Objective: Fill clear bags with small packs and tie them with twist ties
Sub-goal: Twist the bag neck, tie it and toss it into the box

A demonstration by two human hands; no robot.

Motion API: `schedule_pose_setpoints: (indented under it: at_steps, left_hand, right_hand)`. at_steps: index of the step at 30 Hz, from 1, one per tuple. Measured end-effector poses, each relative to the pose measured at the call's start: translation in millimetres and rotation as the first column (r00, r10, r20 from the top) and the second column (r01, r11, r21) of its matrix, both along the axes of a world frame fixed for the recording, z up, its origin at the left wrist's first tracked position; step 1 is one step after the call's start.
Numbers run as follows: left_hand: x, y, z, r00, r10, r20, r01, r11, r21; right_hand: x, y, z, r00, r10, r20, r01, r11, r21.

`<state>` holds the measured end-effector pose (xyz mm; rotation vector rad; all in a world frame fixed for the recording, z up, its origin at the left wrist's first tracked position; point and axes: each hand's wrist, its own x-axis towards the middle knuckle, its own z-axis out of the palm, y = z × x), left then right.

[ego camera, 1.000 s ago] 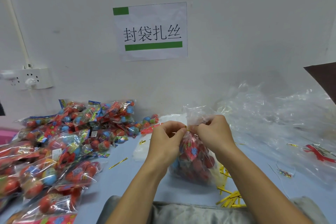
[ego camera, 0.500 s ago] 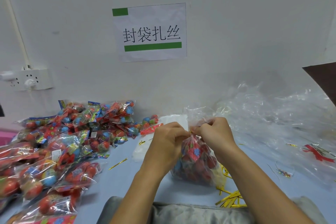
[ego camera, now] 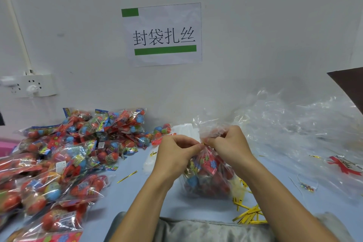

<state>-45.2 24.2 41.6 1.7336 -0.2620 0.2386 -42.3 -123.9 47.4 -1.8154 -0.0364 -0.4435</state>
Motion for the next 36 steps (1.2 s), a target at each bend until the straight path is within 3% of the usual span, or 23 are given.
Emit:
schedule_pose_setpoints:
  at_steps: [7,13,17,24,29,36]
  left_hand:
    - [-6.2,-10.7,4.9,0.973,0.099,0.207,-0.143,0.967,0.212]
    - [-3.9,-11.6,-1.9,0.947,0.026,0.320,-0.140,0.930,0.339]
    - [-2.0,-12.3,-6.6,0.950,-0.033,0.311,-0.109,0.897,0.428]
    - [2.8,-5.2,-3.7,0.957,0.169,0.235,-0.204,0.969,0.136]
    - [3.9,-4.3,-9.3,0.991,-0.012,0.130,-0.001,0.995,0.103]
    - [4.9,-4.2,-15.9,0.987,-0.061,0.152,0.035,0.985,0.170]
  right_hand:
    - [1.2,4.6,-3.8,0.997,-0.081,0.003,0.080,0.995,0.065]
    - [5.2,2.5,-7.5,0.991,-0.130,-0.017,0.132,0.979,0.158]
    - [5.9,-1.5,-9.8,0.990,-0.134,-0.042,0.139,0.970,0.197]
    - [7.2,-2.7,-6.9,1.000,0.015,-0.005,-0.014,0.994,0.111]
    - [3.4,-1.5,-6.1,0.995,0.086,0.041,-0.089,0.993,0.082]
    - [1.6,-0.1,-8.9,0.995,0.096,0.026,-0.099,0.988,0.122]
